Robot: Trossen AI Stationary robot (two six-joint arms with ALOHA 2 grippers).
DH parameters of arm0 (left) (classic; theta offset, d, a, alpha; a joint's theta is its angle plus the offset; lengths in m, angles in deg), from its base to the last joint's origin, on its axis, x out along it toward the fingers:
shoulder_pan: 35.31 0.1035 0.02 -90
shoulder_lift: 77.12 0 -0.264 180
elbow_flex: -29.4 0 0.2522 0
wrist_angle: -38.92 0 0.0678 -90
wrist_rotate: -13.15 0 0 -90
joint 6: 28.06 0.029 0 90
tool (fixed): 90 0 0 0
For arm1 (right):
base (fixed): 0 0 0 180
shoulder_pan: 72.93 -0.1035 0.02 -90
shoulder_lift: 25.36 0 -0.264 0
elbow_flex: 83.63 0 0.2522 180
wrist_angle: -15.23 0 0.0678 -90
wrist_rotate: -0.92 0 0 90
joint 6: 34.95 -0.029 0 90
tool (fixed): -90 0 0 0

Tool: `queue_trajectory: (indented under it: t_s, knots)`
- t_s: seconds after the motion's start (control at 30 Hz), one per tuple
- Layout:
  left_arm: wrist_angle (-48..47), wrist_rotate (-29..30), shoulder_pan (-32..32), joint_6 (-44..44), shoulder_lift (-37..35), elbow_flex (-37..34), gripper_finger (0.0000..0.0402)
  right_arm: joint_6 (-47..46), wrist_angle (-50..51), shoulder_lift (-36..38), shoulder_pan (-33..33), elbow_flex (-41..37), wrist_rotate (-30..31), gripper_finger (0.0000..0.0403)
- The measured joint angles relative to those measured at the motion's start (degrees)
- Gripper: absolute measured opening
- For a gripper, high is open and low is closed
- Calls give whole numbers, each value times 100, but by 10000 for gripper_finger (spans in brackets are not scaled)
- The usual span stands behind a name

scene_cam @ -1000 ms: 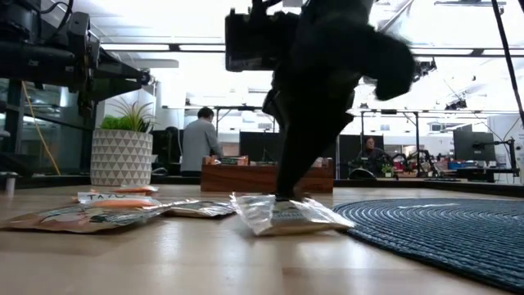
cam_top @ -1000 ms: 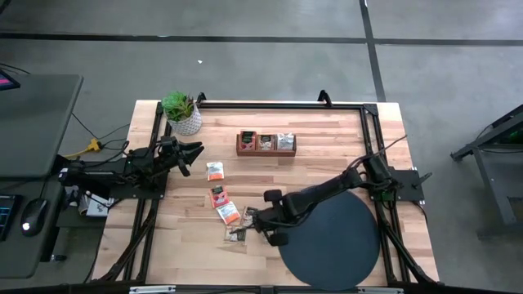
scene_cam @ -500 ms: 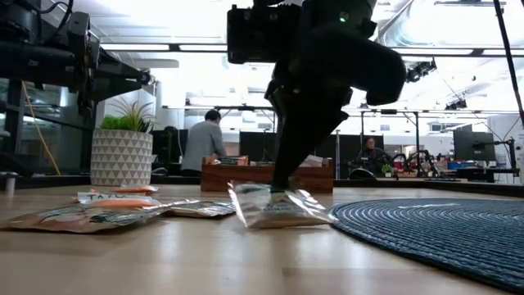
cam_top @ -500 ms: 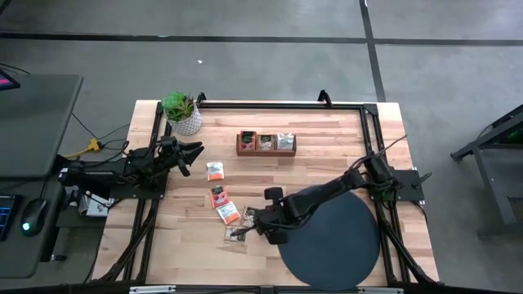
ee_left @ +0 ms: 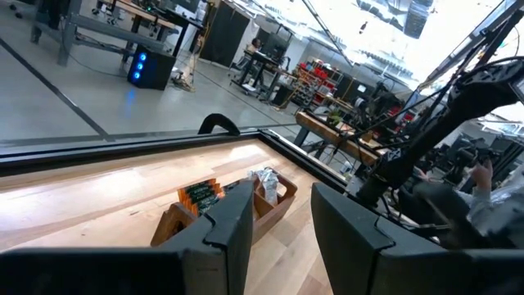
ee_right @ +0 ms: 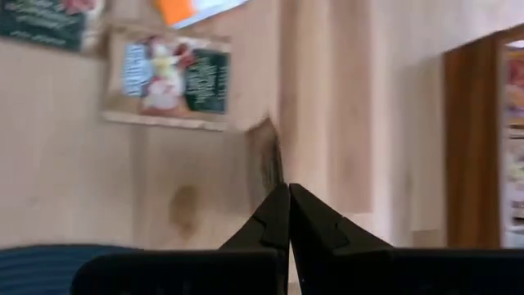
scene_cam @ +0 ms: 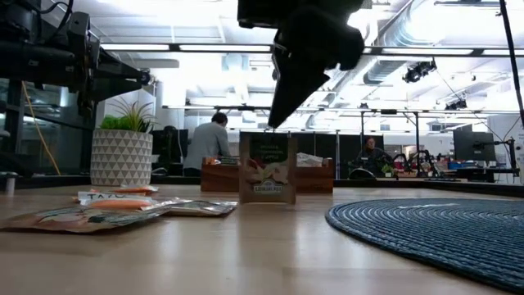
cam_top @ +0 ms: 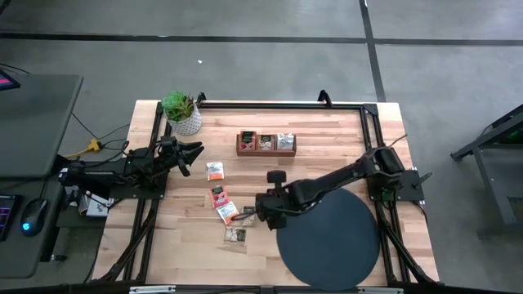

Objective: Pick & Place Tea
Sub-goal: Put the brown tea sachet into the middle section of the wooden organizer

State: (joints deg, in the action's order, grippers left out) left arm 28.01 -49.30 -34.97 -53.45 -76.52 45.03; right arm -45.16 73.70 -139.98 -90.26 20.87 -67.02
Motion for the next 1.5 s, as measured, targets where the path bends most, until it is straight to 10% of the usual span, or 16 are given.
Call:
queue_trajectory:
  t_s: [0.37,0.73,1.23,1.5]
  knots:
    - [0,-2,1,1,0,-1,123,526,42,288,514,7,287,0]
    - [0,0,2,2,0,-2,123,773,-235,98,1096,-205,-949,7]
    - [0,0,0,0,0,-2,123,1081,-432,-526,1851,-209,-2354,198]
    - [0,0,2,0,0,-1,123,1184,-483,-792,1982,-208,-2411,224]
